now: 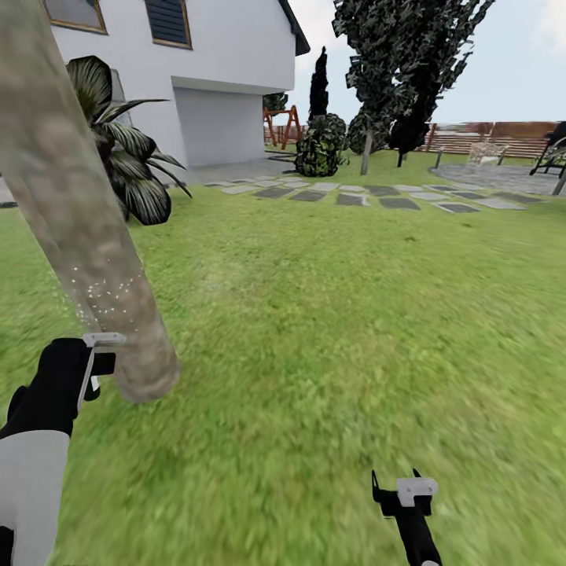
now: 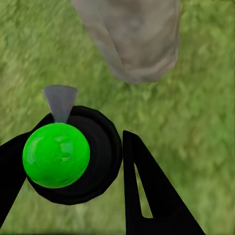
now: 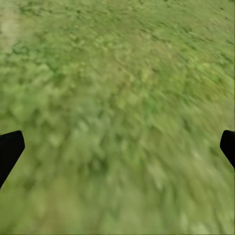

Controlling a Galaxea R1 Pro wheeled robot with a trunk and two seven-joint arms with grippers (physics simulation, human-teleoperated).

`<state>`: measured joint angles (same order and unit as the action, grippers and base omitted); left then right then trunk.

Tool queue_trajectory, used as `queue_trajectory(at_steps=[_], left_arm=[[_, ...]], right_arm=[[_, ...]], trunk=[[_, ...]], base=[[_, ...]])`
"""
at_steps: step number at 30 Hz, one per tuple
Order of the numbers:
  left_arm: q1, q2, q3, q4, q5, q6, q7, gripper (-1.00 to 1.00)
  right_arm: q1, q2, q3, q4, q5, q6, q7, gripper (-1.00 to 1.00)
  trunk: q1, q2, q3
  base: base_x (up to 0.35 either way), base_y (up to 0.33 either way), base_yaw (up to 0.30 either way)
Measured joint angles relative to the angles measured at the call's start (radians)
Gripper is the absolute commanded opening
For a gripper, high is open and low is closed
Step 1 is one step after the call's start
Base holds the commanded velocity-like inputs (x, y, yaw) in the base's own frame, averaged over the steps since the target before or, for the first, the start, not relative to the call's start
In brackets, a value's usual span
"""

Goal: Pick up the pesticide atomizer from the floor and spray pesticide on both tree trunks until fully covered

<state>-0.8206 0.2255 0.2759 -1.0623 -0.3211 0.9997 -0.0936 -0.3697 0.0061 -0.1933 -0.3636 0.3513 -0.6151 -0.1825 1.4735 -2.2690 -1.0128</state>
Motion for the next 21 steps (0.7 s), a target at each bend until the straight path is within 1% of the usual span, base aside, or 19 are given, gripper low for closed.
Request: queue_trajectory(at_steps=[16, 21], left_arm=[[0.0, 0.0, 0.0, 0.001, 0.0, 0.0, 0.0, -1.0], [0.0, 0.0, 0.0, 0.001, 0.0, 0.0, 0.0, -1.0]], right_arm=[[0.0, 0.0, 0.0, 0.0, 0.0, 0.0, 0.0, 1.0], [0.0, 0.0, 0.0, 0.0, 0.0, 0.0, 0.0, 1.0]], trunk=[[0.0, 0.0, 0.0], [0.0, 0.0, 0.0]], base=[[0.202, -0.227, 0.016], [0.202, -0.227, 0.216]])
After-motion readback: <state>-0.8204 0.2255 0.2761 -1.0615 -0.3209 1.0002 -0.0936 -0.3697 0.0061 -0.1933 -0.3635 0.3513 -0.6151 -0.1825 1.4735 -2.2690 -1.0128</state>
